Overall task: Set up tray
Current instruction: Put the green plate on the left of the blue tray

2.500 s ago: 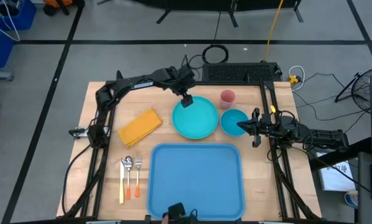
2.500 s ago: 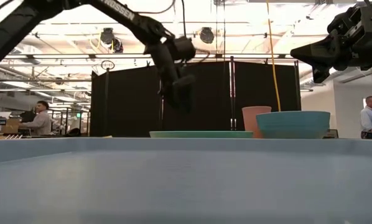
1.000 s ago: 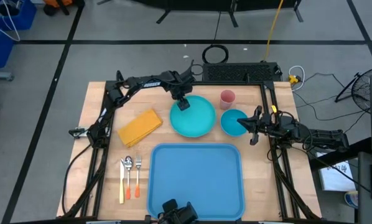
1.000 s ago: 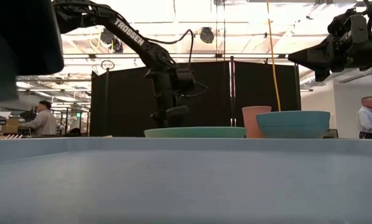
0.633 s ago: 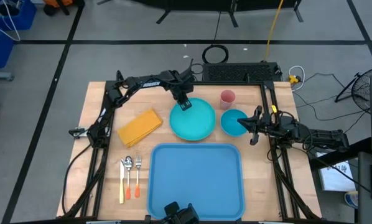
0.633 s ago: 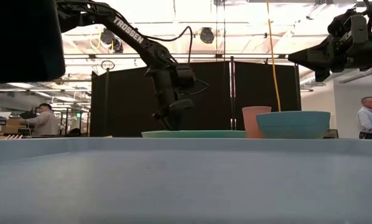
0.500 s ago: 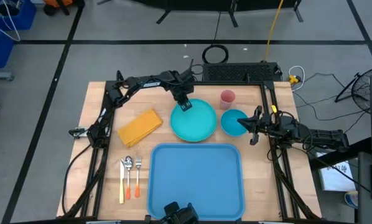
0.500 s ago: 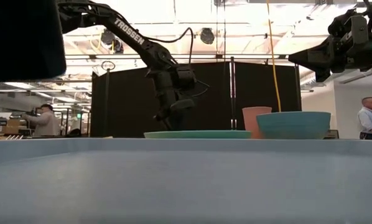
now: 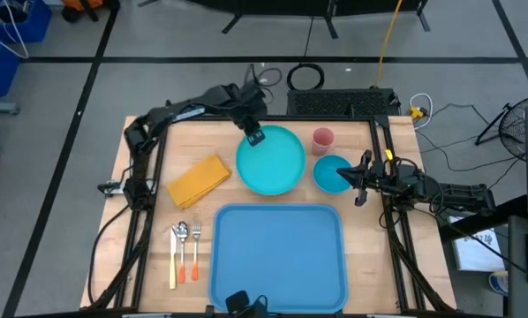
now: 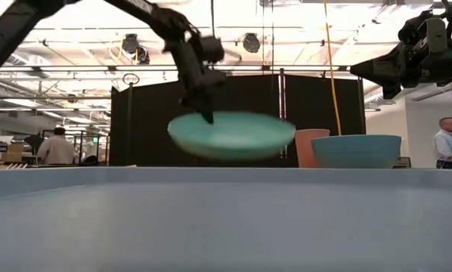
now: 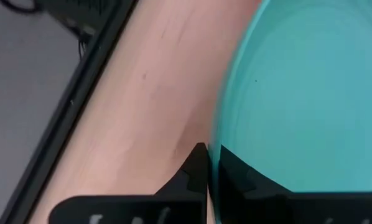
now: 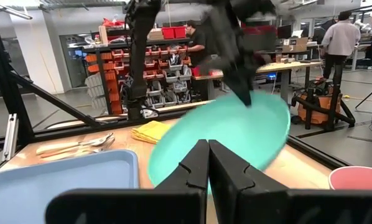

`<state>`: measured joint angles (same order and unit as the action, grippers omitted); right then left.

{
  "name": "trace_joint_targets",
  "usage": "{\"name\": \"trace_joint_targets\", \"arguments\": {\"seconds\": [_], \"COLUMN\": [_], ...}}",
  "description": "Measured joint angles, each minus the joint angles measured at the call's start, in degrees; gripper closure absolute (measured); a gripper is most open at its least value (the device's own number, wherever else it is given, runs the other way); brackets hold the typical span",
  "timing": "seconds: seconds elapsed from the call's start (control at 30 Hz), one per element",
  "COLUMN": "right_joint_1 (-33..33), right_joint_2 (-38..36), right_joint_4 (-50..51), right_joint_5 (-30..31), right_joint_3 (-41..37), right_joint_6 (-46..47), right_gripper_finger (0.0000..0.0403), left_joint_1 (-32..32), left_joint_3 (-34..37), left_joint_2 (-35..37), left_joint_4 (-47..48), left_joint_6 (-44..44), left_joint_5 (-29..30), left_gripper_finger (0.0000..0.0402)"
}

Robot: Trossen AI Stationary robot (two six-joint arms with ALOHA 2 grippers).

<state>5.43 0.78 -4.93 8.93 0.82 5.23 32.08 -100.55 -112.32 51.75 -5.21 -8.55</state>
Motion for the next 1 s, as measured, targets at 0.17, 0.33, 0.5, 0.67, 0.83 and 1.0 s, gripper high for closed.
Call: {"name": "trace_joint_targets", "arguments": {"seconds": [0.17, 0.33, 0.5, 0.67, 0.83, 1.0], "right_joint_1": [0.00, 0.00, 0.00, 0.00, 0.00, 0.00], "right_joint_2": [0.00, 0.00, 0.00, 0.00, 0.00, 0.00], "right_joint_4": [0.02, -0.44, -0.39, -0.41, -0.42, -0.41], "right_joint_5": [0.00, 0.01, 0.02, 0.02, 0.02, 0.00], "right_joint_3": [0.00, 0.00, 0.00, 0.01, 0.01, 0.00], "right_joint_6": [0.02, -0.39, -0.46, -1.57, -1.53, -1.46], "right_gripper_finger": [0.0403, 0.0403, 0.0403, 0.0403, 0.0403, 0.0403], "left_joint_1": [-1.38, -7.41, -17.26, -25.40, -29.52, -31.29], "left_joint_3": [-0.11, -0.11, -0.11, -0.13, -0.13, -0.11], "left_joint_2": [4.24, 5.00, 3.76, 2.99, -0.74, -5.07], "left_joint_4": [3.39, 6.96, 6.14, 1.88, -2.38, -5.71], "left_joint_6": [1.53, 2.87, 4.52, 7.72, 10.96, 13.17], "left_joint_5": [-4.18, -3.59, -2.80, -2.23, -1.80, -1.93], "left_gripper_finger": [0.0396, 0.0396, 0.0396, 0.0396, 0.0396, 0.0396]}}
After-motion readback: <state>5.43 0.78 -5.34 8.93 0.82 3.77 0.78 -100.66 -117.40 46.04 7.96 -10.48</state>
